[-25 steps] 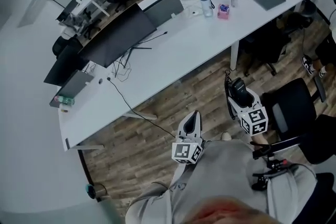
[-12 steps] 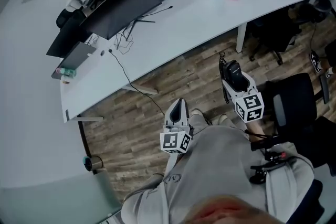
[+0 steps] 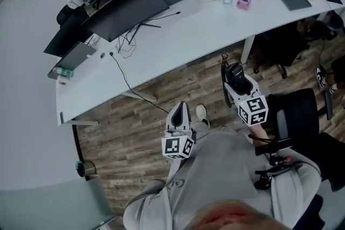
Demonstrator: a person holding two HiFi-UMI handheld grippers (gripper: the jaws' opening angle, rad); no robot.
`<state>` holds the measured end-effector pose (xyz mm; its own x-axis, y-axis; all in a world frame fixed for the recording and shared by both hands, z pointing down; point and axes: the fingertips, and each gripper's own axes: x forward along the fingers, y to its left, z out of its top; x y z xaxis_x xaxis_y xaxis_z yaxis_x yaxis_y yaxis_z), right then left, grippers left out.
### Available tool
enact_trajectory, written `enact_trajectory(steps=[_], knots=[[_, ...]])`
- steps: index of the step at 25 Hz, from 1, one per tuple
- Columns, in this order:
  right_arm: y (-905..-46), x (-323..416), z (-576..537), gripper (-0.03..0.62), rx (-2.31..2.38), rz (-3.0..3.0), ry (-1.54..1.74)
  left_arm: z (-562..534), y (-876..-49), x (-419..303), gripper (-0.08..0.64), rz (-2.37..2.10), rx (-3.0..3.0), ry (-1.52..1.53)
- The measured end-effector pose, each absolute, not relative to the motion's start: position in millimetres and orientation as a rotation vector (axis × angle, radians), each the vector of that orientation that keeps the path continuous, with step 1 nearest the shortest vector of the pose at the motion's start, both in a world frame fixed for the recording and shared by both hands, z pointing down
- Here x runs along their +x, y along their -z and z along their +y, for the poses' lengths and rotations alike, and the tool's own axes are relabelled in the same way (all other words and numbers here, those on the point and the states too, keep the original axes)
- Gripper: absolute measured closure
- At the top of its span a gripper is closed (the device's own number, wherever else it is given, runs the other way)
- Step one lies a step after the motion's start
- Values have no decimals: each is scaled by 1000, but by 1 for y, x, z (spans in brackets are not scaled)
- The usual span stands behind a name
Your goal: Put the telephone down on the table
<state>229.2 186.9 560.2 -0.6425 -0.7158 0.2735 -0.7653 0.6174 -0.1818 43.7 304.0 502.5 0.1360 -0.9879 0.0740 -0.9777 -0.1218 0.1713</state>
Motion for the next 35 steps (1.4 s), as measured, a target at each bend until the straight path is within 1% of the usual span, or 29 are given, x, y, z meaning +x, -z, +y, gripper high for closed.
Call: enact_trajectory(steps=[10,15,23,35], knots=[[-548,191,144,310,1248,-2638,-371,238,-507,7,549,-1877,2257,177],[-539,162,120,310,1290,-2610,-364,201,-497,-23,549,-1822,2309,192],[-524,115,94,310,1360,-2567,-363,146,-498,-68,549,-1686,2420,191],[-543,86,82,310,1492,-2448,-449,97,-523,-94,549,-1439,2600,115]])
